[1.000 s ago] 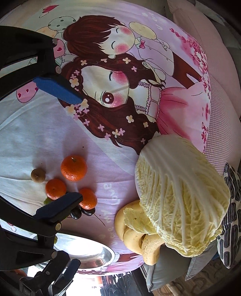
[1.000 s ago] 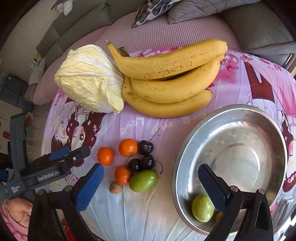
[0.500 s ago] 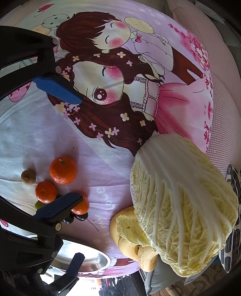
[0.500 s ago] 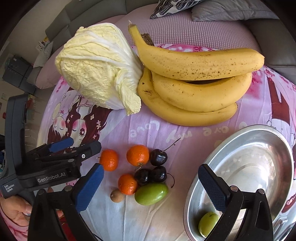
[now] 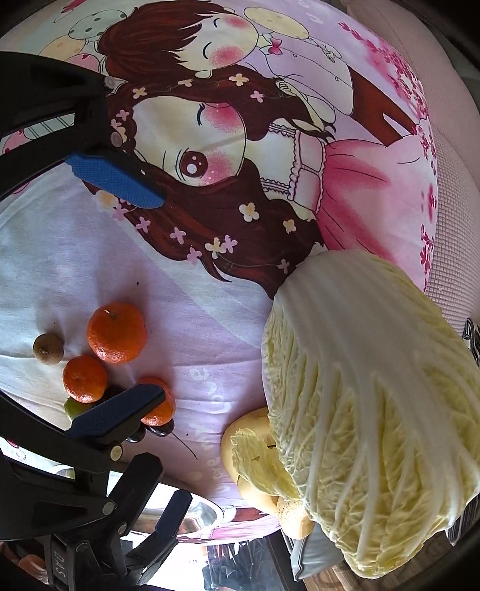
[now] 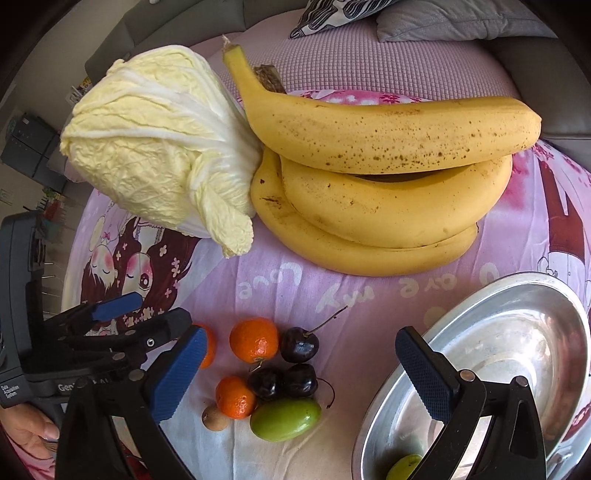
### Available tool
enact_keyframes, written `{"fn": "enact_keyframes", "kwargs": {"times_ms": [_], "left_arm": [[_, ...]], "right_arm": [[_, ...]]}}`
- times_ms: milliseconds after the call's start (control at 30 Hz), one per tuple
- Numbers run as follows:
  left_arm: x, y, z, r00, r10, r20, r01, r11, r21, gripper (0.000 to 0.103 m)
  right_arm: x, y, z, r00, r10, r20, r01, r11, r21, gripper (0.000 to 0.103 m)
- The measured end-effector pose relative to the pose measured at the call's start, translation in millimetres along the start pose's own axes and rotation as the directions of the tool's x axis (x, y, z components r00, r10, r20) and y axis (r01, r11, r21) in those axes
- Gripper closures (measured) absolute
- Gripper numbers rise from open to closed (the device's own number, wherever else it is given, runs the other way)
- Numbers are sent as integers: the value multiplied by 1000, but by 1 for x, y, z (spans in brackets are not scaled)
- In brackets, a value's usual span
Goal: Organize fruits
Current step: 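Move both tools toward the mandarins and dark cherries, then grasp a mandarin with the left tool while the right tool grasps a dark cherry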
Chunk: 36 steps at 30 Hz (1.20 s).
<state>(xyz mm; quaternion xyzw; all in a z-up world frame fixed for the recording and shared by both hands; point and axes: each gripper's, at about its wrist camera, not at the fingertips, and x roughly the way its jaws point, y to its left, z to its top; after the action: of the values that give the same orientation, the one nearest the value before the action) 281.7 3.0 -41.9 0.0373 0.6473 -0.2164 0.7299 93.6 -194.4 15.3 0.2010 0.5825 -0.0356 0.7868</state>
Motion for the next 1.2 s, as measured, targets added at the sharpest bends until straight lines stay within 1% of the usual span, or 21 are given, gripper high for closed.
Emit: {"fn": "enact_keyframes", "kwargs": {"times_ms": [100,133,167,200,267,300,367,400,467,533,600,667,767,800,933,967,1000,1067,1133,1200], "left_arm": [[1,-1,4,1000,20,13,-20,1000,-7,7],[3,-5,7,1000,21,13,-21,1000,-7,7],[4,-6,8,1000,20,16,-20,1000,-4,7],[4,-7,8,1000,19,21,-19,1000,1,7],[3,-13,13,999,23,33,-23,1000,21,7],[1,-15,15,999,22,38,-23,999,31,7],[0,-21,14,999,15,51,-17,998,54,8],[0,-23,14,998,17,55,-21,998,64,8],[0,-30,14,998,18,62,-23,996,83,8],[3,-35,11,999,6,49,-11,995,96,11],[11,-37,10,1000,-13,17,12,995,96,25],[21,-37,0,999,-29,-21,30,996,82,31],[33,-36,-6,998,-42,-43,45,997,69,35],[37,-36,-7,997,-54,-53,58,997,59,40],[50,-30,-11,989,-110,-99,111,994,4,50],[53,-29,-13,987,-119,-107,119,993,-5,55],[56,-29,-14,986,-124,-112,124,992,-9,58],[63,-29,-17,984,-134,-118,133,991,-17,59],[68,-28,-21,980,-149,-129,147,989,-30,62],[72,-28,-24,979,-152,-135,148,988,-36,62]], "right_arm": [[0,-5,2,1000,23,-3,-23,1000,18,1],[0,-6,2,1000,23,-4,-23,1000,20,6],[1,-8,3,1000,21,-7,-21,1000,23,13],[1,-9,3,1000,22,-9,-22,999,28,17],[1,-13,4,1000,22,-12,-22,999,37,30],[1,-15,4,1000,19,-13,-18,999,40,33],[2,-18,4,1000,11,-22,-10,999,41,51],[3,-18,4,1000,10,-28,-8,999,43,53],[7,-20,3,999,7,-43,-5,999,50,55],[10,-21,2,998,-7,-58,10,999,52,57],[14,-22,0,997,-7,-71,12,998,58,61],[16,-22,-1,997,-6,-82,10,998,55,62],[20,-21,-4,995,4,-100,1,999,53,64],[20,-22,-4,995,9,-103,-4,999,53,65],[21,-21,-5,994,25,-109,-18,998,61,66],[21,-23,-5,993,30,-114,-23,998,61,68],[21,-24,-5,993,33,-117,-26,998,61,68],[21,-23,-6,992,40,-120,-32,997,64,68],[22,-23,-7,991,48,-123,-40,997,70,69],[23,-23,-8,990,60,-130,-50,996,78,69]]}}
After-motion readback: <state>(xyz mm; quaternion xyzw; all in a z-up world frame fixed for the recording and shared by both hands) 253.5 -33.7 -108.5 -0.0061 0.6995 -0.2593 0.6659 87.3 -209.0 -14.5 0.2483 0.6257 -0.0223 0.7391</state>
